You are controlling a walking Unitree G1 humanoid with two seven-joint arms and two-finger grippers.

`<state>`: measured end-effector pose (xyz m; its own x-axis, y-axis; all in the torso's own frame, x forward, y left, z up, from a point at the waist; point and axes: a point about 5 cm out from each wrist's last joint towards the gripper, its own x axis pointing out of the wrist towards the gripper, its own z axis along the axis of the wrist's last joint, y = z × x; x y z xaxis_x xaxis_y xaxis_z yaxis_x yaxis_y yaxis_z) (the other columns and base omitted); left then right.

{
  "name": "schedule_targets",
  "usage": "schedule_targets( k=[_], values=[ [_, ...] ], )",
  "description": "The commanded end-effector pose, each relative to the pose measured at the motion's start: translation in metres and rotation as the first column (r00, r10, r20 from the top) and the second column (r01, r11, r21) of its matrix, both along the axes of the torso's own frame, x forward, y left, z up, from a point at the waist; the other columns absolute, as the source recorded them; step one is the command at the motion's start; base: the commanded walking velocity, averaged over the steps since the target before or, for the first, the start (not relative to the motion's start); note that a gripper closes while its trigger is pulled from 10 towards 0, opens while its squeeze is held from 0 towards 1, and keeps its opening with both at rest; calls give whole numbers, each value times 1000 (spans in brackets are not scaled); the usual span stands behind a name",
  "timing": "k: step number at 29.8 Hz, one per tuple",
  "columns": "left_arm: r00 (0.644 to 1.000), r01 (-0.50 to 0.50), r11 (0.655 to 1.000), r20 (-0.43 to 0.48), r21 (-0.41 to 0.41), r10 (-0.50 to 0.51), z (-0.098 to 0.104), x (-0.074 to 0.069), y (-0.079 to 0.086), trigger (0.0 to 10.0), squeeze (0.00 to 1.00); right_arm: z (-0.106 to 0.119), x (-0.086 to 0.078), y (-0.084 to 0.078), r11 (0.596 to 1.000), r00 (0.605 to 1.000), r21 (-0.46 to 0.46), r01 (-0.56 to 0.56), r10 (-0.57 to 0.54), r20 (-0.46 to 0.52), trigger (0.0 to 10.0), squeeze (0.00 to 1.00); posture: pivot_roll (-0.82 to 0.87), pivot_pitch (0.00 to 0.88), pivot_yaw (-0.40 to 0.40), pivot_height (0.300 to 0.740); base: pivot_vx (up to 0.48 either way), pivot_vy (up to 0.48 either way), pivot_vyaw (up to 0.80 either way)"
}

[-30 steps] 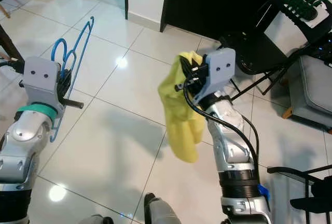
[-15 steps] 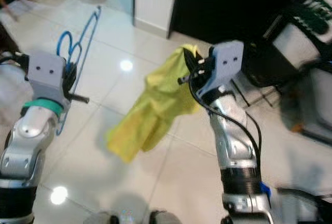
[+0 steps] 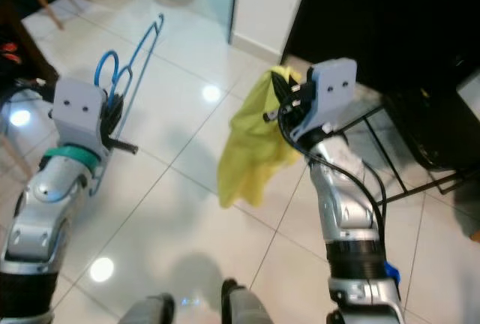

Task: Hang hanger

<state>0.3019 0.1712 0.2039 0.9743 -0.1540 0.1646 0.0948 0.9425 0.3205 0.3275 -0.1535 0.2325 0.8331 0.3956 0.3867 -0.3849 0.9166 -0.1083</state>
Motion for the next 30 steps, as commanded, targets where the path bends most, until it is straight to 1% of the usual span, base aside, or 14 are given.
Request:
schedule_targets(
  k=[1, 9, 12, 14, 15, 19, 20, 21, 22, 23, 24, 26, 28, 30],
  values=[
    [996, 84, 996, -14, -15, -85, -1, -6, -9, 10000, 0, 2, -2, -6, 1000, 1000, -22, 8, -8, 19, 10000, 0, 18, 125, -17, 740, 0, 0, 0],
    [957, 286, 957, -28, -48, -287, 12, -17, -8, 10000, 0, 15, -8, 3, 951, 978, -237, -197, 208, 20, 10000, 0, 29, 117, -15, 740, 0, 0, 0],
    [957, 286, 957, -28, -48, -287, 12, -17, -8, 10000, 0, 15, -8, 3, 951, 978, -237, -197, 208, 20, 10000, 0, 29, 117, -15, 740, 0, 0, 0],
    [900, 431, 902, -65, -36, -432, 22, -30, 7, 10000, 0, 14, -17, 8, 818, 914, -418, -395, 398, -86, 10000, 0, 37, 118, -24, 740, 0, 0, 0],
    [900, 431, 902, -65, -36, -432, 22, -30, 7, 10000, 0, 14, -17, 8, 818, 914, -418, -395, 398, -86, 10000, 0, 37, 118, -24, 740, 0, 0, 0],
    [822, 558, 826, -191, 77, -537, 31, -47, 41, 10000, 0, 8, -25, -3, 545, 828, -650, -529, 498, -256, 10000, 0, 46, 122, -27, 740, 0, 0, 0],
    [822, 558, 826, -191, 77, -537, 31, -47, 41, 10000, 0, 8, -25, -3, 545, 828, -650, -529, 498, -256, 10000, 0, 46, 122, -27, 740, 0, 0, 0],
    [814, 570, 814, -220, 116, -538, 32, -49, 49, 10000, 0, 7, -27, -7, 482, 820, -697, -532, 498, -282, 10000, 0, 46, 122, -27, 740, 0, 0, 0],
    [814, 570, 814, -220, 116, -538, 32, -49, 49, 10000, 0, 7, -27, -7, 482, 820, -697, -532, 498, -282, 10000, 0, 46, 122, -27, 740, 0, 0, 0],
    [799, 588, 795, -259, 148, -543, 34, -52, 58, 10000, 0, 2, -29, -13, 387, 822, -764, -516, 475, -315, 10000, 0, 49, 125, -29, 740, 0, 0, 0],
    [799, 588, 795, -259, 148, -543, 34, -52, 58, 10000, 0, 2, -29, -13, 387, 822, -764, -516, 475, -315, 10000, 0, 49, 125, -29, 740, 0, 0, 0],
    [739, 654, 735, -361, 180, -569, 37, -62, 73, 10000, 0, -2, -27, -34, 145, 860, -898, -416, 383, -337, 10000, 0, 54, 130, -22, 740, 0, 0, 0],
    [739, 654, 735, -361, 180, -569, 37, -62, 73, 10000, 0, -2, -27, -34, 145, 860, -898, -416, 383, -337, 10000, 0, 54, 130, -22, 740, 0, 0, 0],
    [639, 739, 661, -444, 130, -628, 33, -72, 70, 10000, 0, 14, -19, -45, -23, 907, -968, -249, 346, -241, 10000, 0, 40, 131, -14, 740, 0, 0, 0]
  ],
)
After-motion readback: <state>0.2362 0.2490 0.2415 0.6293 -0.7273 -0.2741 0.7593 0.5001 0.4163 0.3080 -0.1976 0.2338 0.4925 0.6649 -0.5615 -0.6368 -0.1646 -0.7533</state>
